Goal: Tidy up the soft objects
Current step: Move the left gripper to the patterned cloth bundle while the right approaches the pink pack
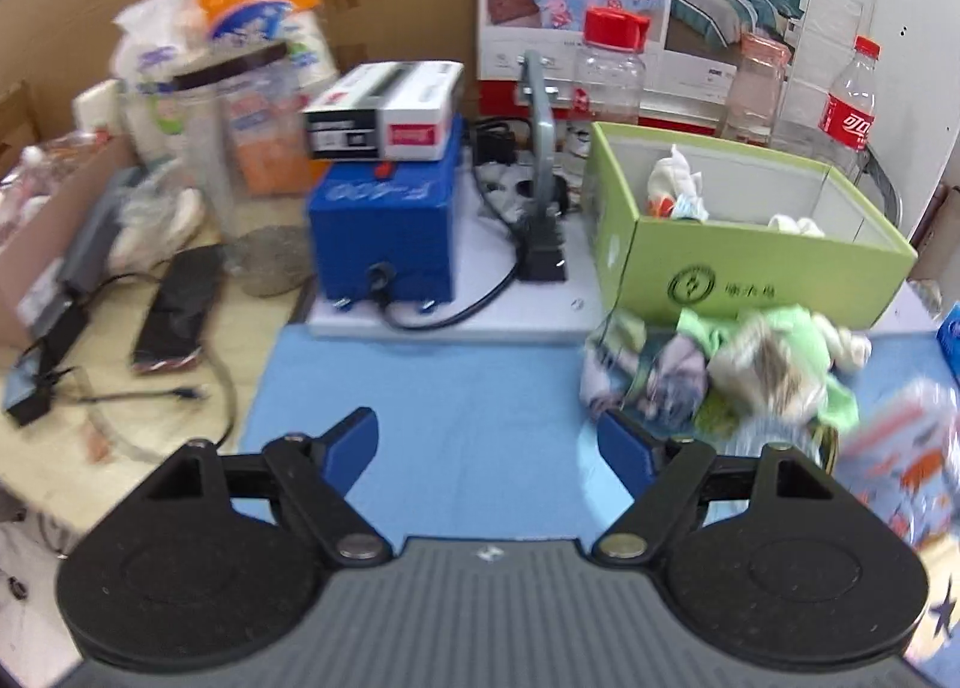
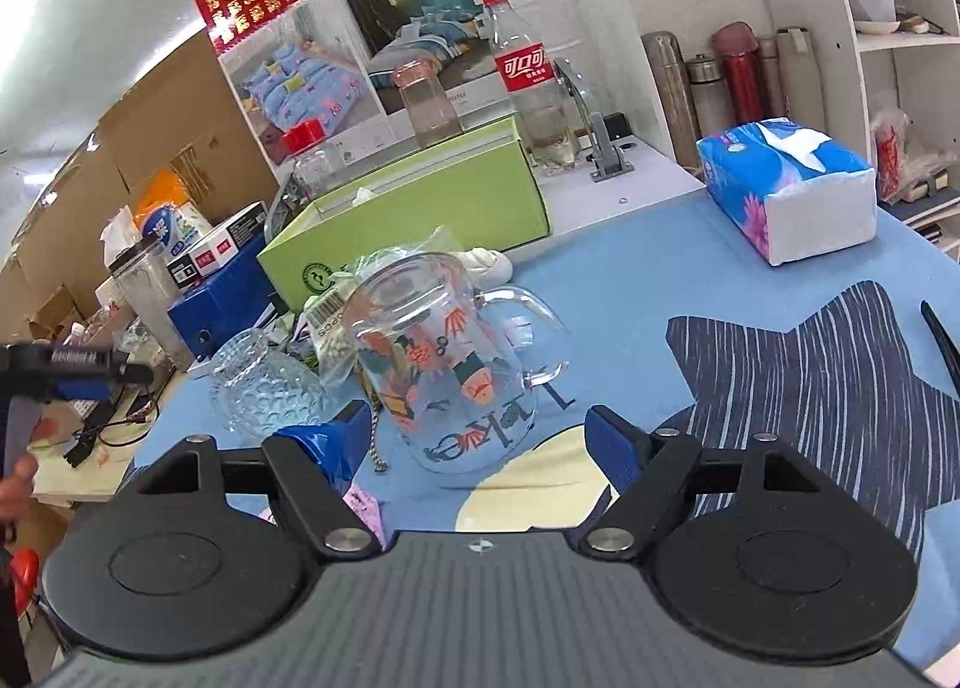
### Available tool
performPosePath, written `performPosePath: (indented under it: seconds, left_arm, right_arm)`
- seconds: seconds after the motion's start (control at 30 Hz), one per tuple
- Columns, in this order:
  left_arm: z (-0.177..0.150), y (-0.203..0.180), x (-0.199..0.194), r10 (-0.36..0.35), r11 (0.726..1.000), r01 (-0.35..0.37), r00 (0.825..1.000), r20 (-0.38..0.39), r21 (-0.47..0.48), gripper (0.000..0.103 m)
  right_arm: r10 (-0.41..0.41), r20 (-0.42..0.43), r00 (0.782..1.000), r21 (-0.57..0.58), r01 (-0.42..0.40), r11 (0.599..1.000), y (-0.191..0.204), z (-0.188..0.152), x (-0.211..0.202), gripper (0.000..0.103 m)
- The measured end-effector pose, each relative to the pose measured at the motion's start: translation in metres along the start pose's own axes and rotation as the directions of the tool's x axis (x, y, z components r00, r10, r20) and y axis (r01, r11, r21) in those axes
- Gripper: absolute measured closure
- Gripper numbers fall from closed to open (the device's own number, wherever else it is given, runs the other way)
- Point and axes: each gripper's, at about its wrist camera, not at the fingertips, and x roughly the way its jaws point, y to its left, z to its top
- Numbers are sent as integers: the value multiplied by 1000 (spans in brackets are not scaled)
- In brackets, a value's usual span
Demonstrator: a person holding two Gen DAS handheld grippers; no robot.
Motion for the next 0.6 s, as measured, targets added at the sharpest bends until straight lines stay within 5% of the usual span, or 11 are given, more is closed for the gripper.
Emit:
performPosePath:
  seconds: [0.2,0.47,0.6]
  left_arm:
    - [36,-32,79,-93,996,91,987,-133,-22,21]
    - [37,-33,120,-50,998,44,983,-174,-41,20]
    - [28,-19,109,44,999,-48,989,-139,-25,16]
  right_arm:
    - [-45,-18,999,-5,45,999,-6,8,13,38]
    - [-77,-51,996,11,78,997,-15,11,29,38]
    - [-69,-58,996,-8,68,998,-8,9,31,38]
